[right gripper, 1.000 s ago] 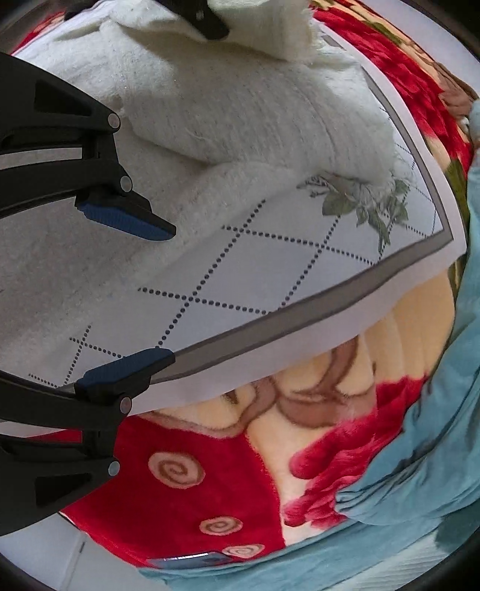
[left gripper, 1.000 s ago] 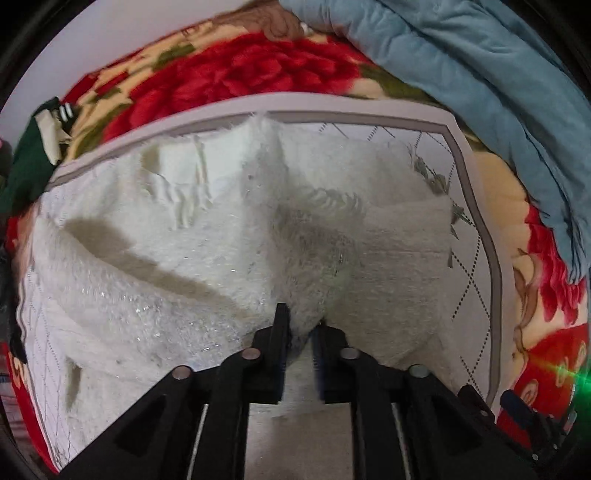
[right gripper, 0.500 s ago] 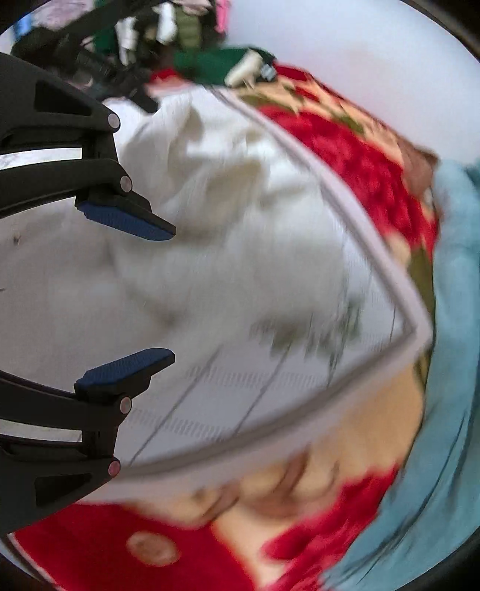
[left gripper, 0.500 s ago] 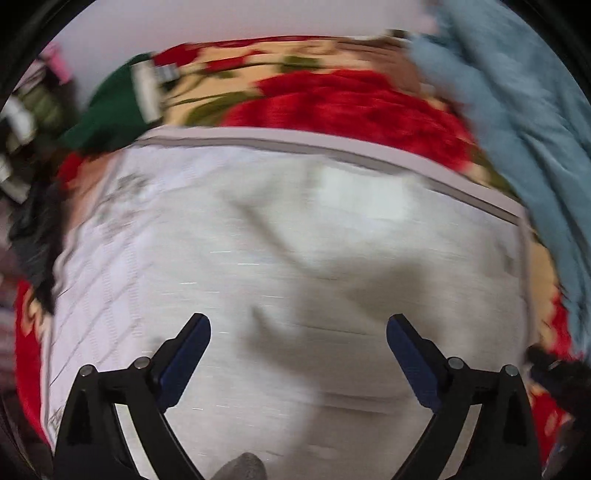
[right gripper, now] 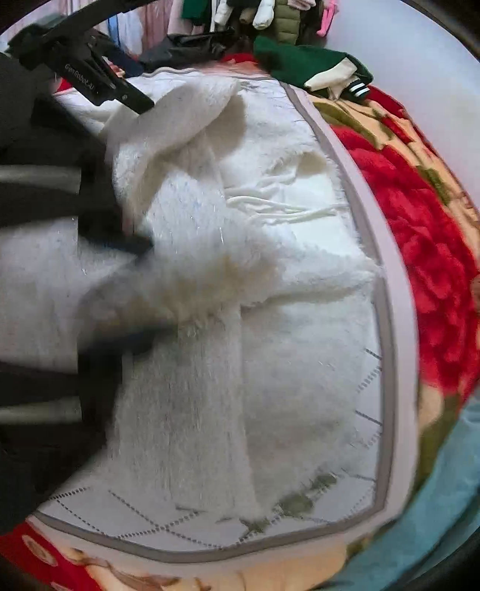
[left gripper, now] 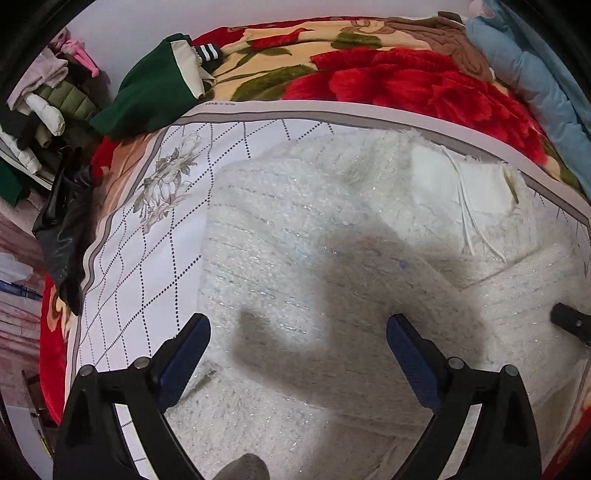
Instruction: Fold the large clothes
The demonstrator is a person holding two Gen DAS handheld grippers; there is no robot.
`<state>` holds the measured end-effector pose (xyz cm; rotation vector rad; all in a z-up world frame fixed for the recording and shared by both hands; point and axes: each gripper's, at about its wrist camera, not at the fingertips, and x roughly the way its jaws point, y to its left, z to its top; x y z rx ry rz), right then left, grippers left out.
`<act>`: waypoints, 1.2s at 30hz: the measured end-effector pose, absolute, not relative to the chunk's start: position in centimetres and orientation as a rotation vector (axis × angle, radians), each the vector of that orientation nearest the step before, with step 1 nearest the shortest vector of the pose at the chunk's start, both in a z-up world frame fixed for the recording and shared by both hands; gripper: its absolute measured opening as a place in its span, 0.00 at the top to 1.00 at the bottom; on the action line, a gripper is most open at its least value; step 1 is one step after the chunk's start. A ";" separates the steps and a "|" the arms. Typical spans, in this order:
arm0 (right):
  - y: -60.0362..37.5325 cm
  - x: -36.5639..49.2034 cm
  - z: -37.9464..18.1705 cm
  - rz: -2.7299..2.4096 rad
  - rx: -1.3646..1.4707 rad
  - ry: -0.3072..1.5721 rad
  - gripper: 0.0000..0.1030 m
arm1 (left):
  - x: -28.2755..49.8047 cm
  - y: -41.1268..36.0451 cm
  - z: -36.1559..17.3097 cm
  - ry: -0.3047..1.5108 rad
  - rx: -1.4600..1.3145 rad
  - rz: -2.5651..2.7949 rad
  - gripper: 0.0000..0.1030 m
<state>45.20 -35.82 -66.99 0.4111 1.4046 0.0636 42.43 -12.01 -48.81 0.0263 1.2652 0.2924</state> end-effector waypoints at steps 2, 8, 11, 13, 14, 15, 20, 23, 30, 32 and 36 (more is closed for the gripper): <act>-36.6 44.2 -65.9 0.038 0.437 1.344 0.92 | 42.5 -12.1 -48.7 1.272 0.018 0.288 0.05; -41.2 40.5 -62.1 -0.155 0.531 1.171 0.92 | 42.5 -11.8 -47.3 1.245 -0.001 0.290 0.05; -43.8 39.5 -63.0 -0.274 0.559 1.167 0.92 | 43.2 -11.6 -48.3 1.265 0.013 0.309 0.05; -44.7 39.9 -66.1 -0.276 0.588 1.281 0.88 | 43.9 -11.5 -50.2 1.300 0.044 0.327 0.05; -45.2 40.0 -67.8 -0.283 0.601 1.350 0.77 | 44.3 -11.6 -51.6 1.327 0.072 0.334 0.05; -45.6 40.0 -68.5 -0.288 0.617 1.384 0.73 | 44.5 -11.6 -52.8 1.352 0.095 0.332 0.05; -47.9 38.6 -65.7 -0.293 0.741 1.297 0.55 | 44.4 -11.4 -53.8 1.369 0.116 0.316 0.05; -46.9 38.2 -64.2 -0.161 0.715 1.243 0.51 | 43.5 -11.8 -52.6 1.348 0.104 0.311 0.05; -46.1 38.7 -68.7 -0.089 0.644 1.477 0.50 | 40.7 -12.5 -50.7 1.354 0.097 0.272 0.05; -47.4 36.9 -65.9 -0.082 0.666 1.436 0.48 | 38.9 -12.7 -49.3 1.346 0.109 0.241 0.05; -48.8 31.3 -64.5 -0.136 0.625 1.503 0.44 | 34.3 -13.4 -48.4 1.382 0.140 0.188 0.05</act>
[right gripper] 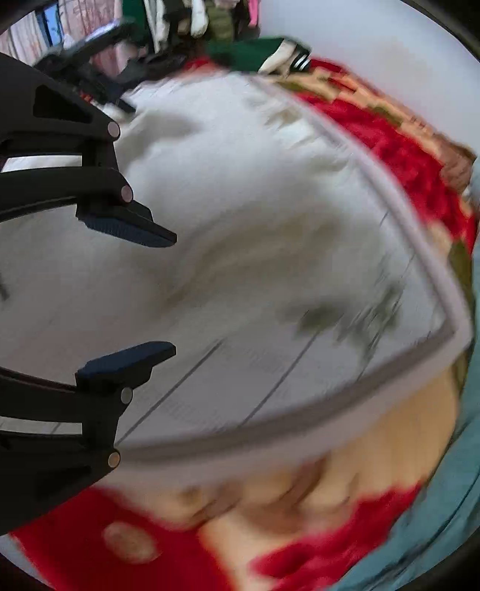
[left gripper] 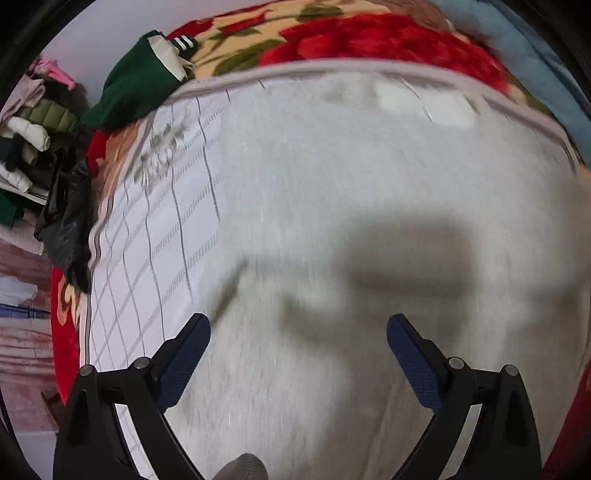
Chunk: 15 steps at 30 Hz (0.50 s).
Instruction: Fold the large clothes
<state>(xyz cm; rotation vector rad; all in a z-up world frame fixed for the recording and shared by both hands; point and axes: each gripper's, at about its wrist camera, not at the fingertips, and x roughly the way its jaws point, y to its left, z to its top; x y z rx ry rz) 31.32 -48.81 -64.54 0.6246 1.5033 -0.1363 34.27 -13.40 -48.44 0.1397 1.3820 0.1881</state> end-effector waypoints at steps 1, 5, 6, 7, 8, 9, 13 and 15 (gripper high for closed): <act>-49.0 29.6 -65.1 -0.148 0.601 1.545 0.44 | 33.0 -13.6 -48.7 1.403 0.151 0.177 0.05; -49.3 23.4 -69.5 -0.171 0.568 1.684 0.44 | 28.5 -14.8 -51.3 1.488 0.220 0.140 0.05; -49.2 22.5 -70.5 -0.157 0.583 1.702 0.44 | 27.7 -14.9 -52.0 1.502 0.235 0.136 0.05; -49.0 21.5 -71.5 -0.135 0.616 1.721 0.46 | 26.8 -15.1 -52.8 1.516 0.256 0.132 0.05; -48.8 20.9 -71.8 -0.132 0.638 1.706 0.61 | 26.2 -15.0 -53.1 1.521 0.272 0.127 0.05; -48.5 20.3 -71.5 -0.143 0.649 1.661 0.78 | 25.7 -15.0 -53.4 1.524 0.291 0.123 0.05; -46.3 17.5 -71.1 -0.166 0.750 1.636 0.94 | 24.1 -13.8 -53.2 1.522 0.331 0.111 0.05; -44.9 15.6 -71.3 -0.180 0.846 1.647 0.94 | 23.4 -12.6 -52.4 1.515 0.337 0.109 0.05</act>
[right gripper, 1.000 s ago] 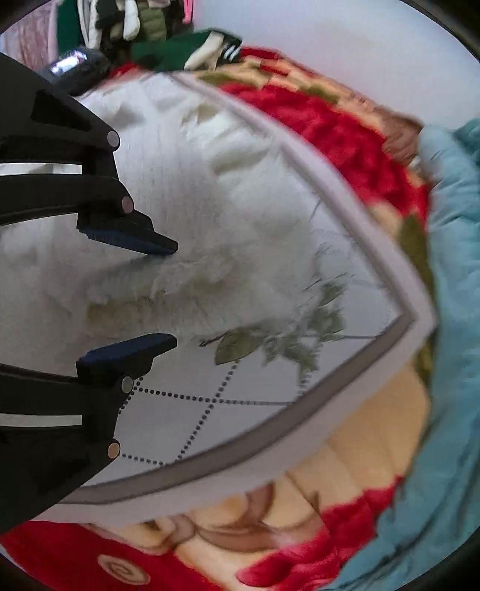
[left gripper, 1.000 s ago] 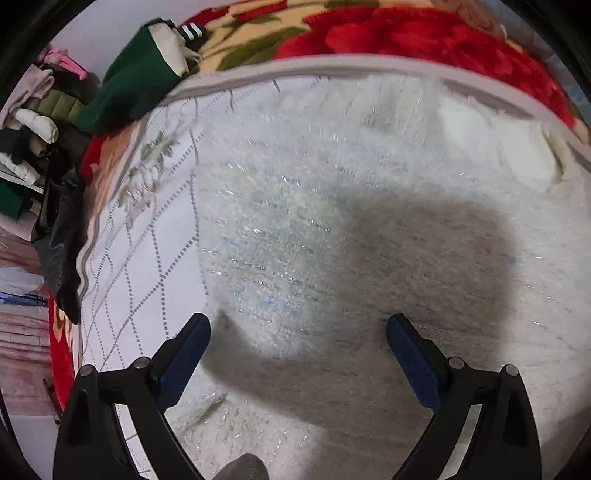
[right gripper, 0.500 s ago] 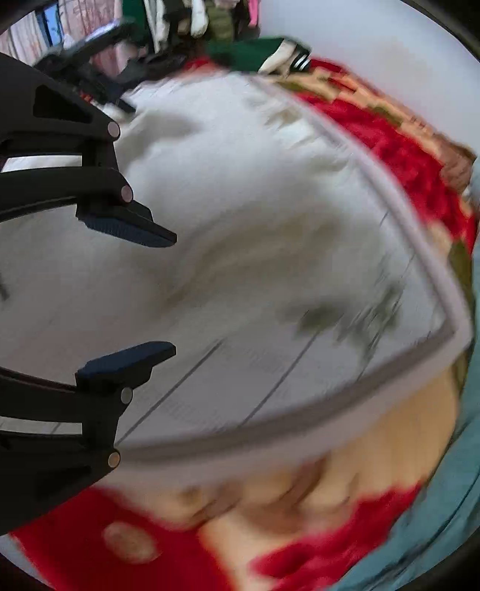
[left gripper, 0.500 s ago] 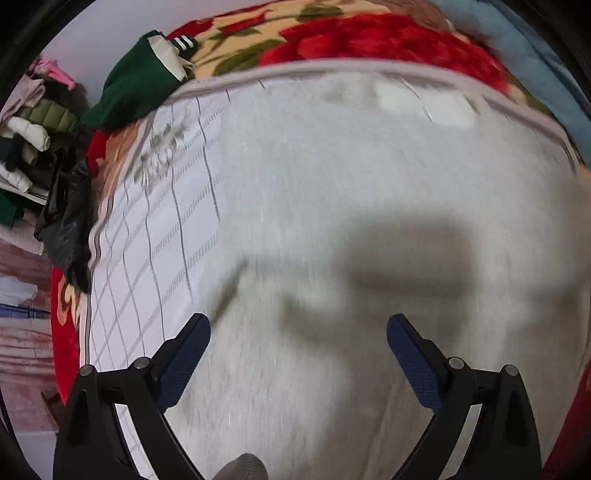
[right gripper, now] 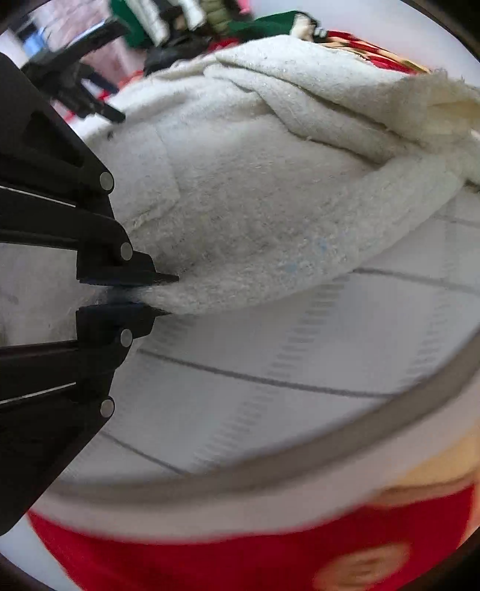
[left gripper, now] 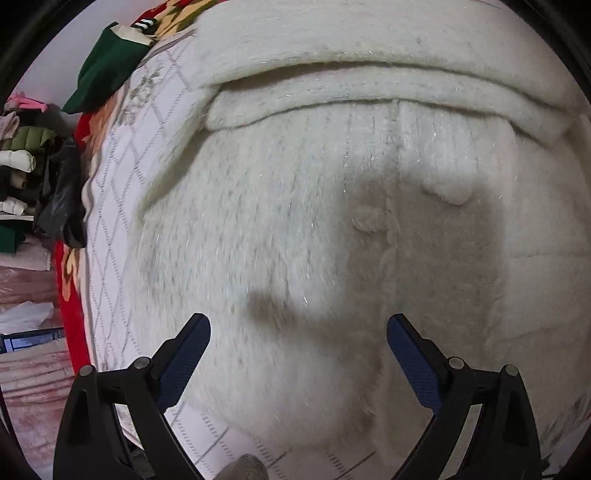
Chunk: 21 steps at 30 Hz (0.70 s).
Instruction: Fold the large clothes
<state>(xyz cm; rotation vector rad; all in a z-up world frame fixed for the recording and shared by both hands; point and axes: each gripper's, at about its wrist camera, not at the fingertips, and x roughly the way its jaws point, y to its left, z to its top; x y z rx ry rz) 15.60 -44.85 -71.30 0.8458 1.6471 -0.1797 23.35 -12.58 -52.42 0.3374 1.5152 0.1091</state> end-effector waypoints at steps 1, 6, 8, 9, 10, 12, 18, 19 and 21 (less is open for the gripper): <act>-44.1 14.4 -71.3 -0.185 0.880 1.651 0.94 | 23.0 -12.0 -51.9 1.513 0.342 0.111 0.05; -37.4 7.7 -72.0 -0.118 1.120 1.697 0.94 | 21.4 -7.5 -49.3 1.480 0.361 0.151 0.05; -34.4 5.7 -72.5 -0.099 1.171 1.751 0.93 | 20.9 -5.7 -48.8 1.471 0.355 0.184 0.05; -33.1 5.1 -72.9 -0.108 1.152 1.797 0.91 | 20.7 -5.0 -48.9 1.470 0.351 0.199 0.05; -32.5 4.7 -73.0 -0.115 1.115 1.833 0.88 | 20.6 -4.3 -49.0 1.472 0.344 0.215 0.05; -32.5 5.3 -71.3 -0.160 0.995 1.836 0.80 | 20.3 -3.3 -49.4 1.469 0.308 0.249 0.05; -36.5 9.9 -66.7 -0.230 0.855 1.548 0.55 | 19.1 -3.8 -52.8 1.477 0.284 0.263 0.05; -37.0 11.1 -66.9 -0.233 0.824 1.527 0.55 | 19.0 -4.1 -53.4 1.473 0.304 0.263 0.05; -38.8 13.4 -67.3 -0.292 0.738 1.495 0.74 | 19.0 -4.8 -54.7 1.470 0.340 0.266 0.05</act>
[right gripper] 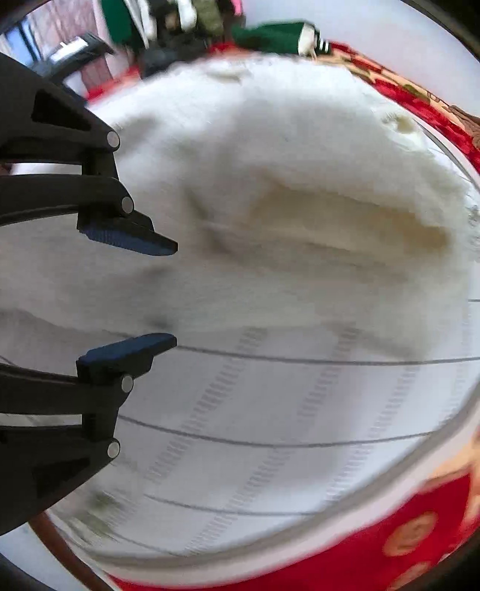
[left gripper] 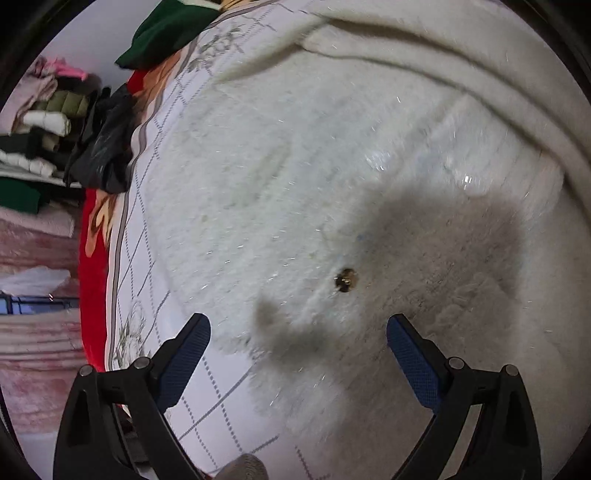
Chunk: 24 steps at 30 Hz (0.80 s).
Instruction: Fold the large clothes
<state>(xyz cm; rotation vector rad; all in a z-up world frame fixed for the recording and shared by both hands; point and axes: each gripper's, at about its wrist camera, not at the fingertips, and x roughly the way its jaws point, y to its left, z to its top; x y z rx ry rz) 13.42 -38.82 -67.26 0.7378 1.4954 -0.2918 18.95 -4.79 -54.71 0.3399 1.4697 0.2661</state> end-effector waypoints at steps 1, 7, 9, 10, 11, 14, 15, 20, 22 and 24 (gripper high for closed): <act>-39.5 13.9 -67.4 -0.340 0.711 1.480 0.85 | 19.0 -4.8 -55.5 1.482 0.332 0.266 0.05; -43.8 11.6 -69.7 -0.562 0.884 1.546 0.97 | 19.6 -4.2 -56.7 1.517 0.311 0.258 0.00; -44.6 12.0 -67.9 -0.481 0.893 1.496 0.94 | 19.9 -4.0 -57.0 1.530 0.279 0.258 0.00; -44.4 12.5 -67.1 -0.442 0.885 1.477 0.88 | 20.1 -3.6 -57.2 1.536 0.255 0.258 0.00; -44.0 13.2 -66.6 -0.415 0.875 1.467 0.76 | 20.2 -3.3 -57.3 1.538 0.232 0.255 0.00; -43.2 14.9 -66.7 -0.286 0.851 1.481 0.67 | 20.6 -2.6 -57.5 1.537 0.171 0.252 0.00; -42.7 15.6 -67.1 -0.269 0.832 1.503 0.67 | 20.7 -2.3 -57.6 1.537 0.151 0.251 0.00; -41.1 14.6 -70.0 -0.291 0.702 1.566 0.74 | 20.7 -1.0 -57.8 1.547 0.064 0.237 0.00; -40.6 14.8 -69.6 -0.320 0.677 1.569 0.74 | 20.7 -0.7 -57.8 1.550 0.062 0.221 0.00; -38.0 16.1 -69.4 -0.328 0.613 1.605 0.73 | 20.8 -0.4 -57.6 1.556 0.064 0.219 0.00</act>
